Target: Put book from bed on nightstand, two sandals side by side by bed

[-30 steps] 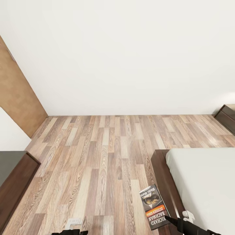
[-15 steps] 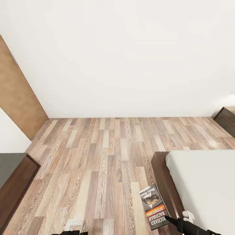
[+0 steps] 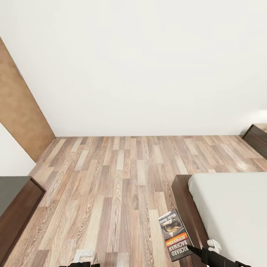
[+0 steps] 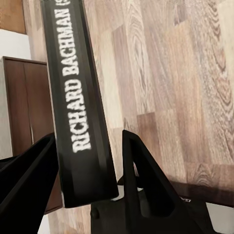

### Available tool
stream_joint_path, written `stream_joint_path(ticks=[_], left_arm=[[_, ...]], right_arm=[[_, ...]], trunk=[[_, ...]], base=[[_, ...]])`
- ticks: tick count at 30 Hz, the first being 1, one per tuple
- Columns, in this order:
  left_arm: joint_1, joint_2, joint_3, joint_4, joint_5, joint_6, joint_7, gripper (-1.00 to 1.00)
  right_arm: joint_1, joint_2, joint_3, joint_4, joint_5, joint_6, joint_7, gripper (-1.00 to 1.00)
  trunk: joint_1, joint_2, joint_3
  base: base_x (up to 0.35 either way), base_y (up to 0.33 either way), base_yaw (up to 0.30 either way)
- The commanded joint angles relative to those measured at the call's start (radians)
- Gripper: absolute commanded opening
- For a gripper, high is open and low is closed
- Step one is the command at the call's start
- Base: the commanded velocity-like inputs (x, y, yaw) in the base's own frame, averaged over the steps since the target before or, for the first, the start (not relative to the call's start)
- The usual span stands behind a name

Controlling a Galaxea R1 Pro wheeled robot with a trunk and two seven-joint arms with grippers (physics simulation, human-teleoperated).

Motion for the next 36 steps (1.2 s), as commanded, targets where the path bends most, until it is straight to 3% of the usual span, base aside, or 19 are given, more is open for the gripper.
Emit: stream_joint_path(ticks=[1, 36], left_arm=[[0.0, 0.0, -0.009, 0.001, 0.009, -0.001, -0.003, 1.0], [0.0, 0.0, -0.009, 0.001, 0.009, -0.001, -0.003, 1.0]], right_arm=[[0.0, 0.0, 0.003, 0.0, -0.009, 0.01, 0.002, -1.0], [0.0, -0.001, 0.003, 0.0, -0.009, 0.01, 0.003, -1.0]], trunk=[[0.0, -0.001, 0.001], [0.0, -0.001, 0.057]], base=[[0.0, 0.0, 0.0], [0.0, 0.0, 0.0]])
